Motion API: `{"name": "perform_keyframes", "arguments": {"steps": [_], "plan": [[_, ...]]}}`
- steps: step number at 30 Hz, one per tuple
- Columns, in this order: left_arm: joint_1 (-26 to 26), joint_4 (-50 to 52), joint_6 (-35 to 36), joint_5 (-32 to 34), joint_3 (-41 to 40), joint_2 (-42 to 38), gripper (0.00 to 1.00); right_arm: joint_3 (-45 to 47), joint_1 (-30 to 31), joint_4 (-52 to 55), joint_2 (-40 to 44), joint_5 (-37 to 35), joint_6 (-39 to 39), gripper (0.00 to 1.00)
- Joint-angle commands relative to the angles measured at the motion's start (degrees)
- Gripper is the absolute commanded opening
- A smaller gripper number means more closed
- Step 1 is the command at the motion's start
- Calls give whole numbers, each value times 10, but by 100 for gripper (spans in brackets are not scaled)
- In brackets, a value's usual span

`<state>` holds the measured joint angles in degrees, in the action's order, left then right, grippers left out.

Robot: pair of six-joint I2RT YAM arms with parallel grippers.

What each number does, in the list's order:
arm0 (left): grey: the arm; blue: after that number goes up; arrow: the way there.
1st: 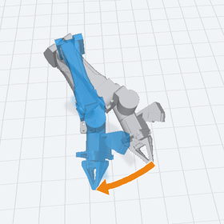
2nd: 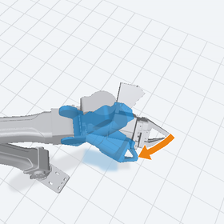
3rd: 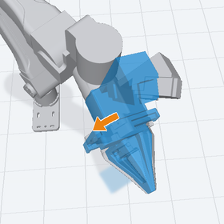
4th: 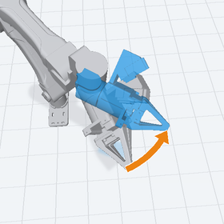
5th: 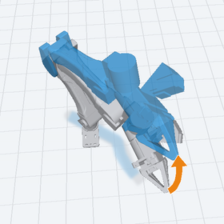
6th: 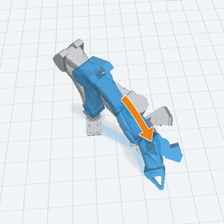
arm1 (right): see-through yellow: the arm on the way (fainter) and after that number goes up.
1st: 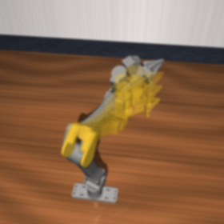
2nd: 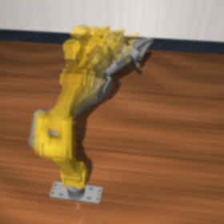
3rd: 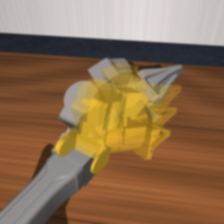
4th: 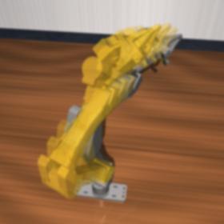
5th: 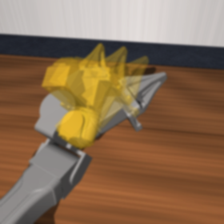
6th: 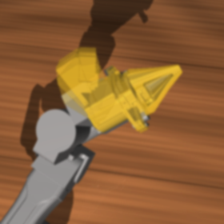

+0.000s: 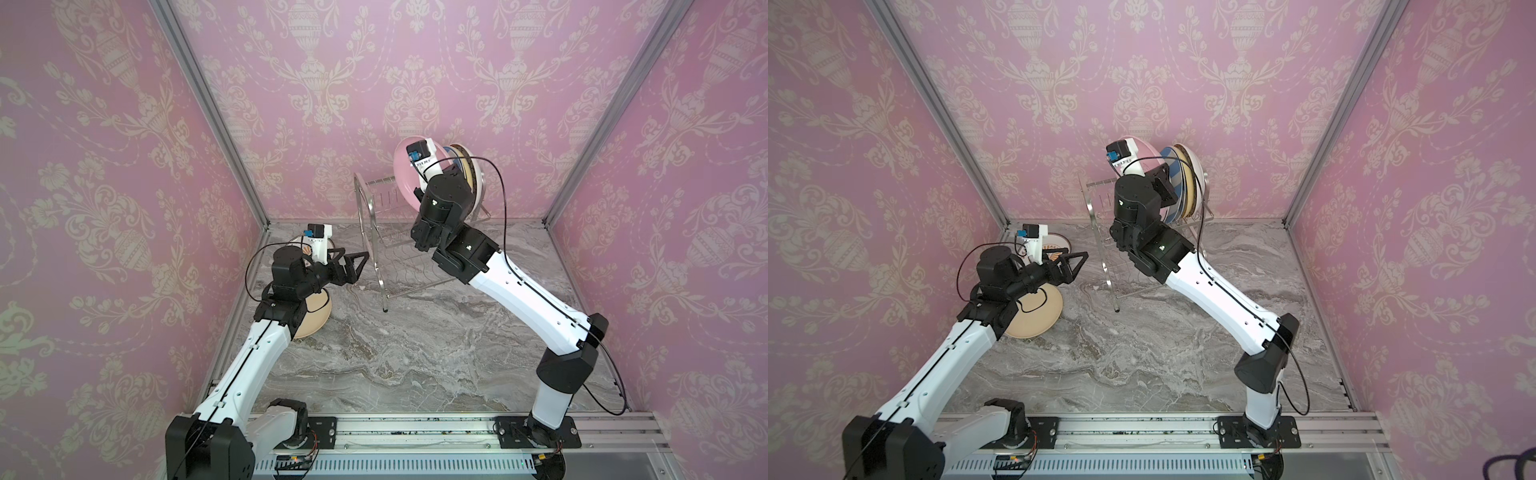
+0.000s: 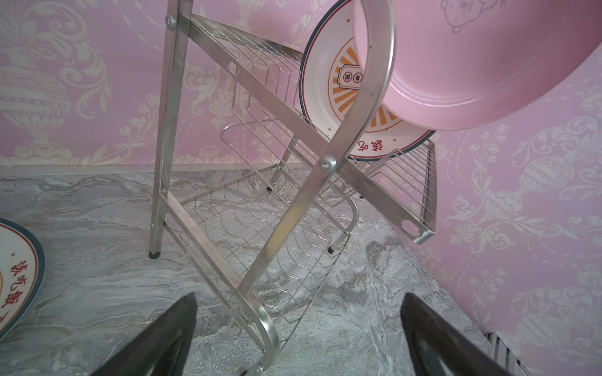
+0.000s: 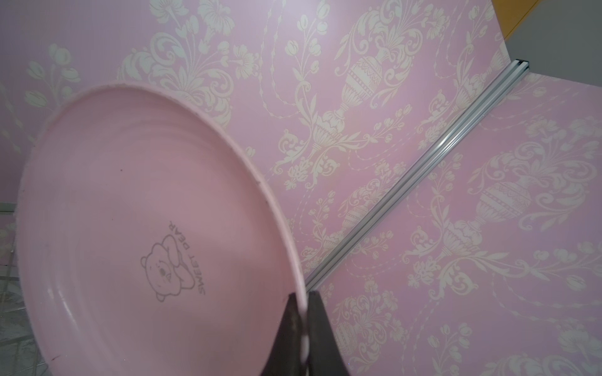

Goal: Load plates into a dish rack
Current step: Place the plate on the dish rack.

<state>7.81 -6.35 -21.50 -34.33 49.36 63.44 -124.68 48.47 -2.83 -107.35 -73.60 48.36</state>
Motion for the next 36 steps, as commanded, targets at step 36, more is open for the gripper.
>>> {"name": "perform_keyframes", "arguments": {"steps": [36], "plan": [[8,-41,5,-54,-13,39,99,-265,-36,-78,-228,-48,232,0]]}}
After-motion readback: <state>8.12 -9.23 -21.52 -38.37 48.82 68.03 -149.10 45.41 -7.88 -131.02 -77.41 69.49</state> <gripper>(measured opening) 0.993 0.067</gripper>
